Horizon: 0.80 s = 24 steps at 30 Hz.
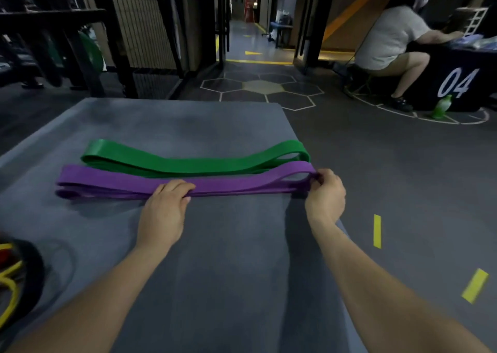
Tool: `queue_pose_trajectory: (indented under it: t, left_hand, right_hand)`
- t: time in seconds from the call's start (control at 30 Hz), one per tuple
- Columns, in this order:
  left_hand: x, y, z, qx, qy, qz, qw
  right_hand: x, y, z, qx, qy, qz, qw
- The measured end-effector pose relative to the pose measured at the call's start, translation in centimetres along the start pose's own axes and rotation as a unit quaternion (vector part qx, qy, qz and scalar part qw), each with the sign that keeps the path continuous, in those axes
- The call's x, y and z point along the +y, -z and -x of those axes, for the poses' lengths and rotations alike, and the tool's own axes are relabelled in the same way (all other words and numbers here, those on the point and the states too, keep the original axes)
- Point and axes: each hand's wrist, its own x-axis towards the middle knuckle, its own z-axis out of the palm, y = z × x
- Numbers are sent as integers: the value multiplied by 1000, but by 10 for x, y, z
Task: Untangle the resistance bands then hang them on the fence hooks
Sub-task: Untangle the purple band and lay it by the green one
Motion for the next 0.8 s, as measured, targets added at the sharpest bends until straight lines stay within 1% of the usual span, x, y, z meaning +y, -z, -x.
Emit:
queue_pose_trajectory:
  t: [0.1,0.2,0.23,0.3,0.37,0.4,0.47,0.5,0.53,0.63,0.73,0.8]
  left_hand:
    - [-2,-3,-1,-1,2,4,1000]
    - [-2,-5,-1,3,1,7,1000]
    - [-2,-5,-1,4,1,8,1000]
    - [-2,-5,-1,5,4,13,1000]
    - [0,-5,-2,7,10,18,1000]
    - [1,-4,-1,7,10,18,1000]
    - [2,-2,-1,8,8,13,1000]
    - [3,-1,0,6,8,11,1000]
    - [3,0,0,4,9,8,1000]
    - [3,0,-1,4,15,16,1000]
    - [4,0,-1,0,23,17,1000]
    - [6,5,0,-21,24,22,999]
  right_hand:
    - [2,0,-9,16,32,16,999]
    - [5,-3,-6,10,8,19,1000]
    - [5,-4,-4,15,13,11,1000]
    - [3,-5,4,46,78,2,996]
    - [-9,-11,24,60,187,1,981]
    - [-16,-18,37,43,249,4,967]
    - [-31,-39,65,-26,362,38,931]
    - [-36,-50,77,-66,397,60,914]
    - [-39,-59,84,-105,413,80,901]
    - [-37,-72,87,-179,401,99,893]
    - [-35,-70,86,-188,395,100,893]
    - [-39,-67,88,-192,385,106,896]
